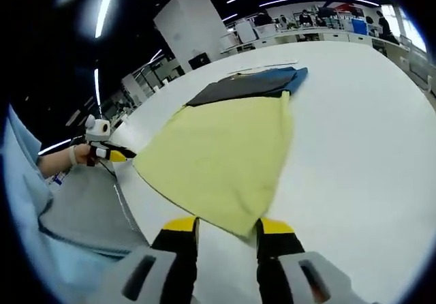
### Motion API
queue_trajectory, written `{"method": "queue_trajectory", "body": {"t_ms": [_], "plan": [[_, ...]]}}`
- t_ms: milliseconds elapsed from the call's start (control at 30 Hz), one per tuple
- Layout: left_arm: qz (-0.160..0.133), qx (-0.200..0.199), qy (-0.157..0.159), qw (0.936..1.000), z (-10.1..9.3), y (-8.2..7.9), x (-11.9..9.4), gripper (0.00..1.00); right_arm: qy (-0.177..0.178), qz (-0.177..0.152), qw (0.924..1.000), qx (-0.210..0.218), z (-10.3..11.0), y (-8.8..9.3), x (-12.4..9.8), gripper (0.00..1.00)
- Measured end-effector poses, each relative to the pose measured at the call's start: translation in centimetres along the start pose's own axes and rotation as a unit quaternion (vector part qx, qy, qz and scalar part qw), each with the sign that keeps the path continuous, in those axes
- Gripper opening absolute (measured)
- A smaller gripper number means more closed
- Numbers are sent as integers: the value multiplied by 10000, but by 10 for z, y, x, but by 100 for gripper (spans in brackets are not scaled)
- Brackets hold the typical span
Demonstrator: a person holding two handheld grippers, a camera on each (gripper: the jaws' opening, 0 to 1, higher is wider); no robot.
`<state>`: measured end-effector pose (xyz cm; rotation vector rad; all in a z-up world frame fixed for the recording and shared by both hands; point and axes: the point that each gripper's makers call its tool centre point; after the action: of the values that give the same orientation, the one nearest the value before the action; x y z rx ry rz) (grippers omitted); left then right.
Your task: Fold the garment on the visible template until the final outline fits inside the template.
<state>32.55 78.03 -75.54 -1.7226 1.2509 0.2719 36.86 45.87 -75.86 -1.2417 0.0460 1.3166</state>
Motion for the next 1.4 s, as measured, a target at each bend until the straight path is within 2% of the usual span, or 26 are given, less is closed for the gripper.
{"method": "queue_trajectory", "body": {"t_ms": [67, 200, 333, 467, 667, 800, 933, 1033, 1167, 1333, 1400], "plan": [[0, -95, 24, 10000, -1, 0, 1, 30, -26, -7, 9998, 189, 0, 0, 1, 26], [-42, -72, 14, 10000, 0, 0, 2, 26, -19, 4, 9997, 239, -1, 3, 1, 19], [-130, -363, 23, 9993, 6, 0, 2, 22, 9, -66, 9988, 479, -6, 3, 1, 13], [-146, -602, 27, 9981, 9, 0, 1, 18, 18, -165, 9971, 742, -11, -1, 1, 13], [-48, -586, 5, 9983, 11, -1, 3, 12, 197, -109, 9949, 982, -23, 0, 4, 0], [134, -621, -68, 9980, 13, 4, 3, 2, 253, -62, 9946, 1009, -24, -1, 2, 0], [106, -622, 9, 9980, 8, 0, -1, 0, 106, -92, 9941, 1074, -18, -8, -5, 0], [54, -605, 57, 9981, 6, -6, -7, 0, -86, -204, 9909, 1328, -6, -16, -14, 0], [95, -605, 107, 9981, 2, -9, -13, 0, -300, -193, 9888, 1446, 10, -21, -22, 0], [518, -589, 180, 9968, -6, 2, -24, 0, -426, -25, 9889, 1423, 27, -12, -30, 0], [616, -880, 105, 9942, -7, 3, -31, 0, -443, 68, 9891, 1403, 35, -6, -35, 0]]}}
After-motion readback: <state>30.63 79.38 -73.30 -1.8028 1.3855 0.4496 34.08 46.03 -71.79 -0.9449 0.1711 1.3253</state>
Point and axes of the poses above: the point that each gripper's makers call its tool centre point, and the gripper's own axes: x roughly forward along the fingers, z roughly to its left, y roughly out of its underside, and after that the axes turned 1 degree about z, right-handed
